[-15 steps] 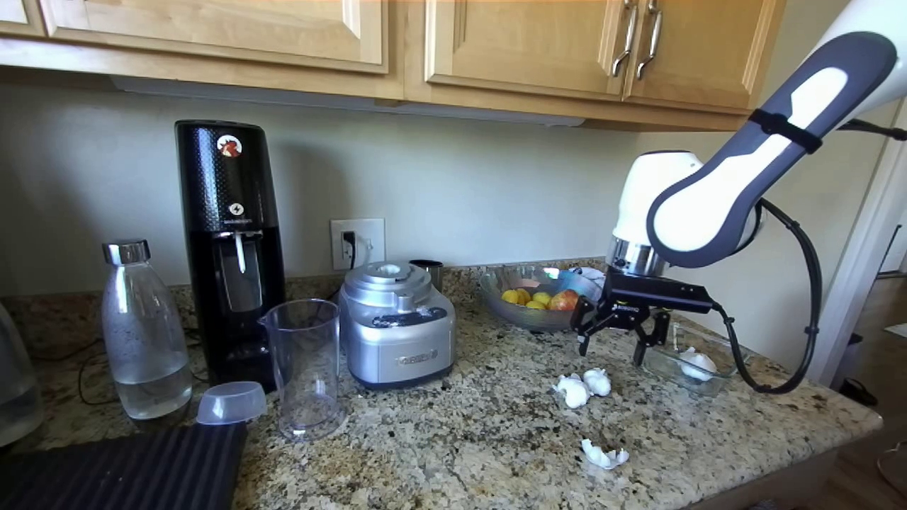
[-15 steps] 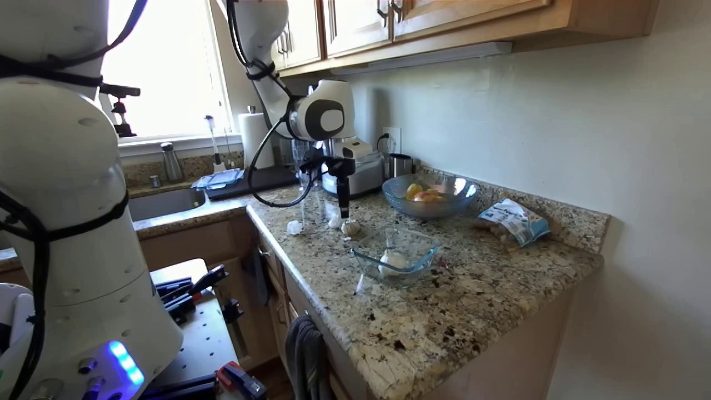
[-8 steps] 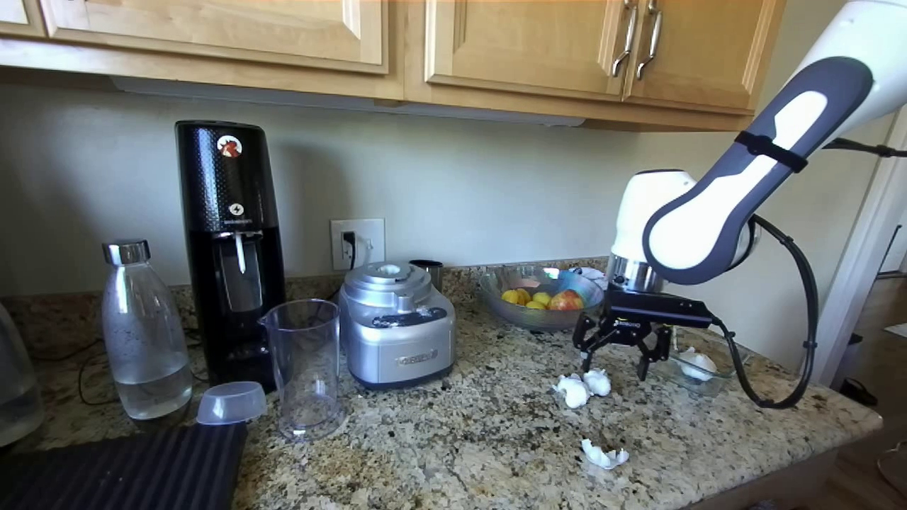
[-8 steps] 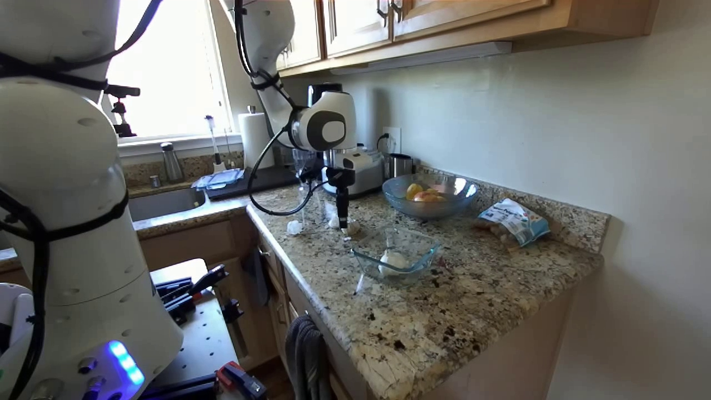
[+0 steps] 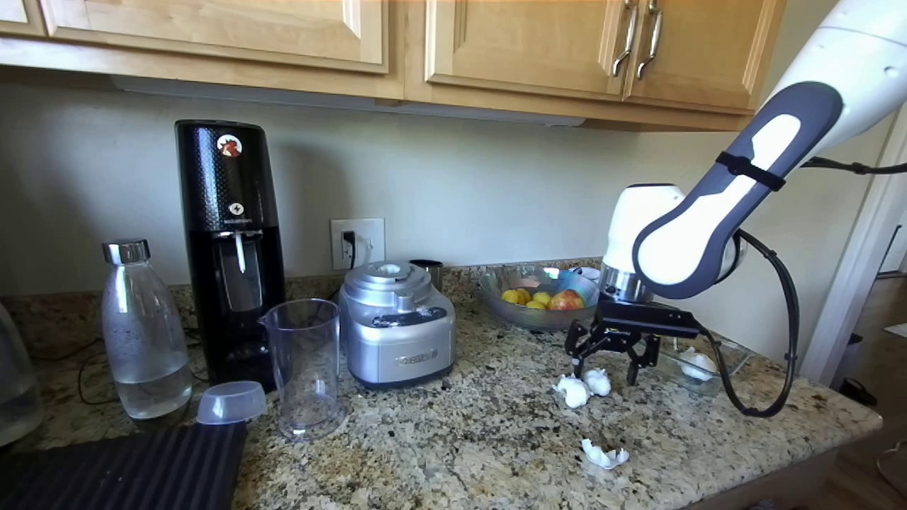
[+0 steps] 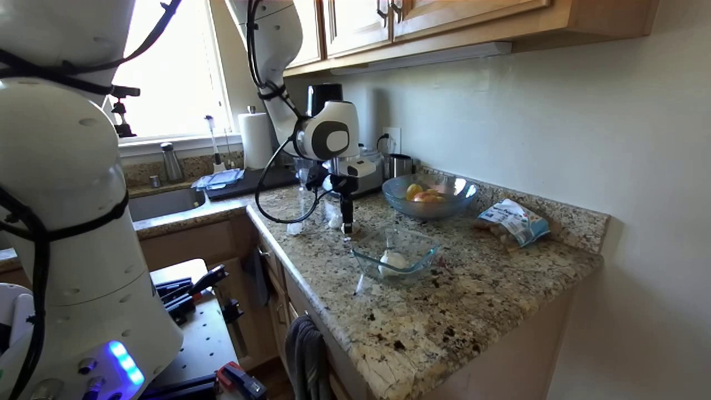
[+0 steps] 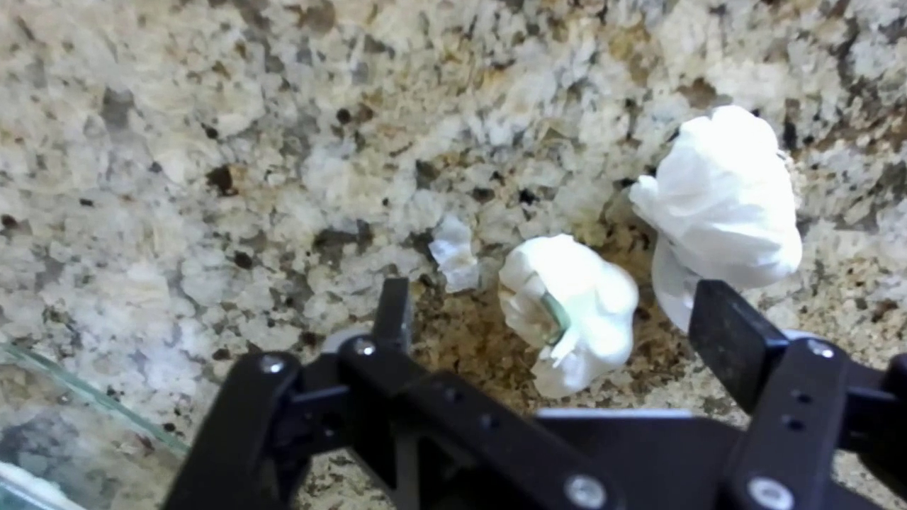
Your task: Put the bulbs of garlic on the counter in the clear container
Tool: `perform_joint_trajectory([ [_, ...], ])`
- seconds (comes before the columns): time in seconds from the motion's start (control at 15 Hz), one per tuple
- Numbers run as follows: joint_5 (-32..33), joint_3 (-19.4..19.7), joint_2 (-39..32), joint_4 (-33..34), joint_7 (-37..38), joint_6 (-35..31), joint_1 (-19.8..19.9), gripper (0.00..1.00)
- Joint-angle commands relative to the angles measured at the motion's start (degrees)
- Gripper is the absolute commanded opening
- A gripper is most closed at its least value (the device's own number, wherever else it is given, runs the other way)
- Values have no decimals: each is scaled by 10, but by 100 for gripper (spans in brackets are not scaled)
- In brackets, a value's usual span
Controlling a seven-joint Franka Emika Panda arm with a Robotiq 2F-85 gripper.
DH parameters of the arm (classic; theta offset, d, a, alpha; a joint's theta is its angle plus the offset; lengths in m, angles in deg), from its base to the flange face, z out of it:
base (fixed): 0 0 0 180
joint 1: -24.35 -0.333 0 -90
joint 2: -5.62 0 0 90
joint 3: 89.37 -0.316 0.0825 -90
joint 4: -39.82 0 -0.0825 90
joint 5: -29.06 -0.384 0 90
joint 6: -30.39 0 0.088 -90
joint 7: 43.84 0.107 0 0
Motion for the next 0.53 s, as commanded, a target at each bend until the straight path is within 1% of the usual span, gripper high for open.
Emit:
perform_joint_trajectory([
  [0.0,1,12,-15,7,-13,-16,-8,100],
  [0.2,-1,13,-22,13,-22,-21,-9,100],
  [0.27,-1,13,-24,14,-25,-21,-9,99],
  [0.4,0,15,-26,16,-32,-24,-10,73],
  [0.47,1,16,-27,16,-33,-24,-11,68],
])
